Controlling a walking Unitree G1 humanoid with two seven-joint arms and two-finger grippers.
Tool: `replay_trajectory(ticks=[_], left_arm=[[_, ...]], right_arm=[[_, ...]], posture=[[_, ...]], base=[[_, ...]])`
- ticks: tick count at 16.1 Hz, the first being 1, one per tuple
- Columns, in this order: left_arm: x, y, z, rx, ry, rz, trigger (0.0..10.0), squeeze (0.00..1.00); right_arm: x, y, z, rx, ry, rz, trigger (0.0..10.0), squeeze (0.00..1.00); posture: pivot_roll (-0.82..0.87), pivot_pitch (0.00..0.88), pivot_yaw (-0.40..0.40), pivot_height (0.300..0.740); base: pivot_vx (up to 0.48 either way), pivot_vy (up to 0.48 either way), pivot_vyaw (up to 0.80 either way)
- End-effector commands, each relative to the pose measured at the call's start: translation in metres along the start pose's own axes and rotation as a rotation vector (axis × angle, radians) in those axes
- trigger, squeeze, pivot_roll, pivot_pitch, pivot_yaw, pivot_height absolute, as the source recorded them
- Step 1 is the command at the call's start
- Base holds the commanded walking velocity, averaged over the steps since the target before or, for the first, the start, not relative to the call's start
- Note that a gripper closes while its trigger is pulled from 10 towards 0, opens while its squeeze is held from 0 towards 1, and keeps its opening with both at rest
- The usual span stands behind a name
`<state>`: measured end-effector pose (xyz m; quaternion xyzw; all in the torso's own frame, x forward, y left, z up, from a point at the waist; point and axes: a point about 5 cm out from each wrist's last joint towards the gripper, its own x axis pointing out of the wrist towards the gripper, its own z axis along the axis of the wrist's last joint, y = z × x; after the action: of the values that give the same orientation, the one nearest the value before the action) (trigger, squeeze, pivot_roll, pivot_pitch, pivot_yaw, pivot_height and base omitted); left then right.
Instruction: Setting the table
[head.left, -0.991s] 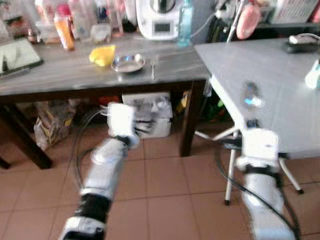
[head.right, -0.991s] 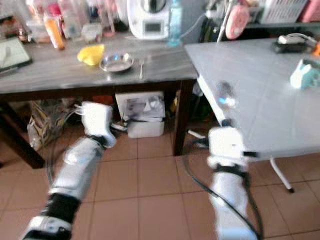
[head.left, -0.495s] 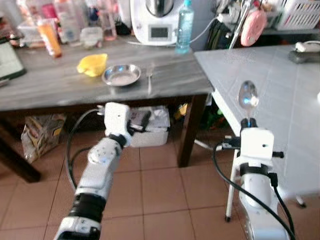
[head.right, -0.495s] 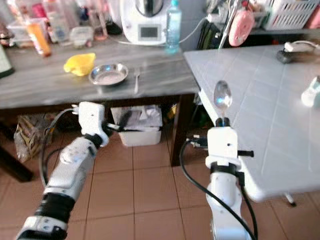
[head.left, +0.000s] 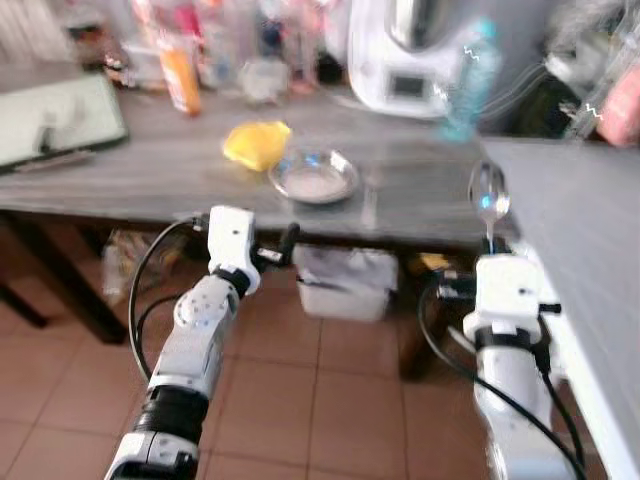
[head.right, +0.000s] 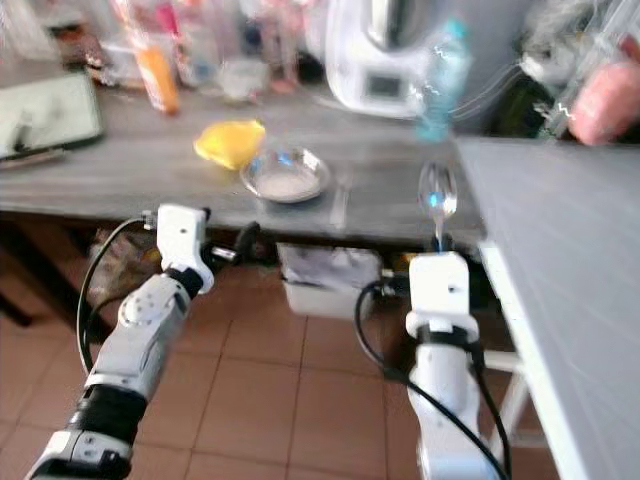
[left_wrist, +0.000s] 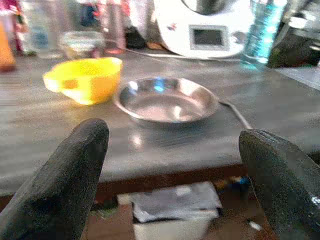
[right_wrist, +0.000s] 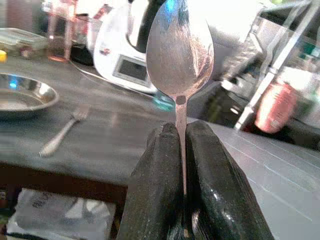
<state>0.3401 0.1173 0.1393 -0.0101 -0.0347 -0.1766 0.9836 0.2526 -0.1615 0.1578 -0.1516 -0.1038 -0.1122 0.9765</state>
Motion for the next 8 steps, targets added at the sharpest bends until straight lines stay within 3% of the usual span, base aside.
replay_trajectory(ticks=[1,6,8], left_arm=[[0.0027,-0.0089,0.0005,-0.001,-0.002,-0.026,10.0,0.00],[0.0025,-0.0086,-0.0002,0.004,0.002,-0.028,10.0,0.00],[0.0017,-0.0091,-0.0021,-0.015,0.010,-0.046,10.0,0.00]], right_arm=[[-0.0001,-0.0068,0.0009,-0.008,-0.006,-0.023,10.0,0.00],[0.0014,-0.0076,0.0007,-0.007,-0.005,-0.026,10.0,0.00],[0.0013,-0.0073,0.0005,-0.009,-0.005,-0.029,10.0,0.00]], posture=[[0.10,0.069,0.008,0.740],[0.11,0.062,0.004,0.740],[0.10,0.058,0.002,0.740]], base=[[0.480,0.000,0.52],[0.378,0.000,0.08],[0.000,0.000,0.00]])
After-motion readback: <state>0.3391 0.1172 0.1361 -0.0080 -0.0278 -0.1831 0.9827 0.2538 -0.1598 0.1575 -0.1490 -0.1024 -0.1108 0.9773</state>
